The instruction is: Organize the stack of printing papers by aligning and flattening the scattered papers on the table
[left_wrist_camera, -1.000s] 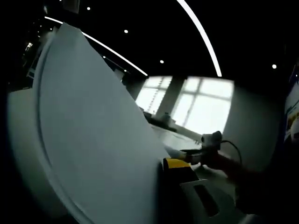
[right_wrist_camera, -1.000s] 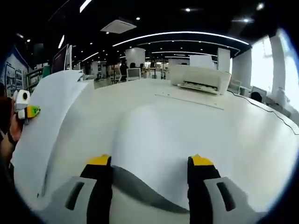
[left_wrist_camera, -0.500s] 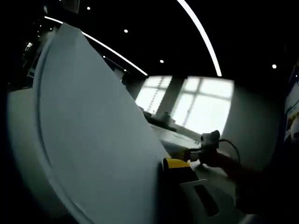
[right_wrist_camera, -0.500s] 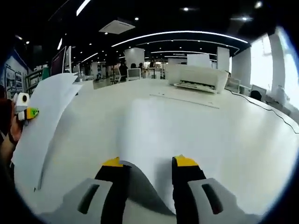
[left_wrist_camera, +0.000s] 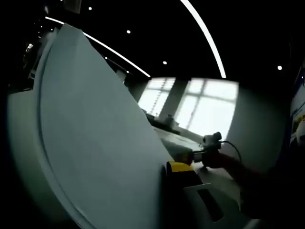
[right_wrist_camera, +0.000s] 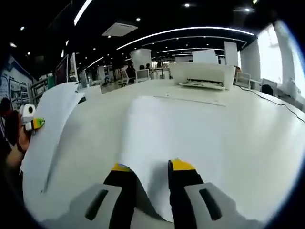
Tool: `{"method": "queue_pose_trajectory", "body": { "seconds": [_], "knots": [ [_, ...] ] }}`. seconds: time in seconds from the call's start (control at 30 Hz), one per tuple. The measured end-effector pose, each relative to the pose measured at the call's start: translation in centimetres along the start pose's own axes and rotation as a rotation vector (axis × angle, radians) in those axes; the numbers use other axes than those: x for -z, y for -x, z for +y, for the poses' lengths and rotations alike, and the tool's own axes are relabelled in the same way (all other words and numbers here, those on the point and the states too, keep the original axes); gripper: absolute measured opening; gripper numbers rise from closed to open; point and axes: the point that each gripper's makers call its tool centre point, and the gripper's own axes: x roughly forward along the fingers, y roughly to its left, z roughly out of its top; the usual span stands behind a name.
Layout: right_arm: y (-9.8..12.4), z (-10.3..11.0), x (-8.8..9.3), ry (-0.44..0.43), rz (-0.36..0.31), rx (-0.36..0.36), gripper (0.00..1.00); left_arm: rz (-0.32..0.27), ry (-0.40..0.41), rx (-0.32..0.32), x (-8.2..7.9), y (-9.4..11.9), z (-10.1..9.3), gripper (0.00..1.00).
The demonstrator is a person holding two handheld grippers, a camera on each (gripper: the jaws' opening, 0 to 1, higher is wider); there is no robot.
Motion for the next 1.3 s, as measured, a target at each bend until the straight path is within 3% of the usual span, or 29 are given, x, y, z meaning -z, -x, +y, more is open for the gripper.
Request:
{"method": "queue_pose_trajectory", "body": {
  "seconds": [0.2, 0.7, 1.3],
  "knots": [
    [0.0, -0.1, -0.1, -0.032, -0.003, -0.022, 0.18, -0.001, 0.000, 0.000, 0.0, 0.0, 0.1, 0.11],
    [0.0, -0.5, -0.2, -0.026, -0.026, 0.014, 0.14, -0.002, -0.002, 0.000, 0.2, -0.2, -0.8, 0.11],
    [0.3, -0.1, -0.1, -0.026, -0.031, 0.005, 0.00, 0.002, -0.001, 0.002, 0.3, -0.2, -0.9, 0.11]
  ]
}}
